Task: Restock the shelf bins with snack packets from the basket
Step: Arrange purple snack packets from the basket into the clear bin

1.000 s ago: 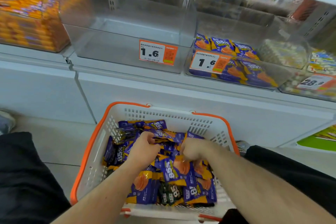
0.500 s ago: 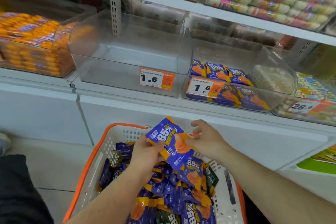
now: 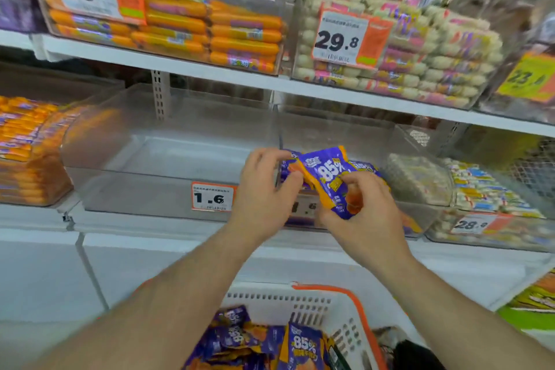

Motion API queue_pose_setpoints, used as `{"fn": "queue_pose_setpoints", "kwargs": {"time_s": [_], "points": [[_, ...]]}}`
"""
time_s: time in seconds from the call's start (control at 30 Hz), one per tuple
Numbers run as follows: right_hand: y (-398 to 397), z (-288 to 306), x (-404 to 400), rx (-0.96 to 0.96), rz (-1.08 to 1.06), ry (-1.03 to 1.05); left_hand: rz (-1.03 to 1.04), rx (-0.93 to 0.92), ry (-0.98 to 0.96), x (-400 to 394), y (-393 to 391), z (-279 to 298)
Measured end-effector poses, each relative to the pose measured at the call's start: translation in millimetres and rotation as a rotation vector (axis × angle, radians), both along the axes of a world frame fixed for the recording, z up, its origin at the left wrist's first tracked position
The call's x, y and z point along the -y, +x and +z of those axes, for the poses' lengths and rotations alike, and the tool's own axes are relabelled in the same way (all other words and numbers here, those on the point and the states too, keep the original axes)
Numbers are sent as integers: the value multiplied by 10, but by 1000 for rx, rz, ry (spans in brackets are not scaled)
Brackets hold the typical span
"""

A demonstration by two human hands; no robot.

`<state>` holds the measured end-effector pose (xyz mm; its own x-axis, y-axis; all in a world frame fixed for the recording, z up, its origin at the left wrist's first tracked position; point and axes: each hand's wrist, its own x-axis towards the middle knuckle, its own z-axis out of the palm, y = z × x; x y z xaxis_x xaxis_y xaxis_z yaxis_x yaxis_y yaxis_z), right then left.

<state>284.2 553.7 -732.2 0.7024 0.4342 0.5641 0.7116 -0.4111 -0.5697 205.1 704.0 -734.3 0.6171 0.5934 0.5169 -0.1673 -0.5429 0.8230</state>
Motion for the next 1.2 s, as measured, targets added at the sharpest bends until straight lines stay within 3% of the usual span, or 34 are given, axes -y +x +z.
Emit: {"fn": "queue_pose_setpoints", "kwargs": {"time_s": [0.1,0.13,0.2,0.3,0.4,0.63,0.8,1.2], "points": [[475,143,-13,-102,-105,-49,93,-288,396,-289,345,202],[635,165,-49,-137,-138,-87,110,-407,449,-371,463,263],[940,184,-170,-213,-187,-175,104,-561,366,-515,692,334],[1310,199,-445,-284,-249,-324,-9,-467,-112,-609,882,259],[1611,136,-767,-325,-282,-452,-74,-362,-315,-595,908,144],[2098,-64,-1273,-455,-298,-513,-130,-324,-374,-642,943,70],[2259,-309,-1336,-481,-276,-708,-96,-328,-370,-672,980,54],[2328,-406,-1314,-499,-319,-717,-124,-321,-379,-643,935,91]]}}
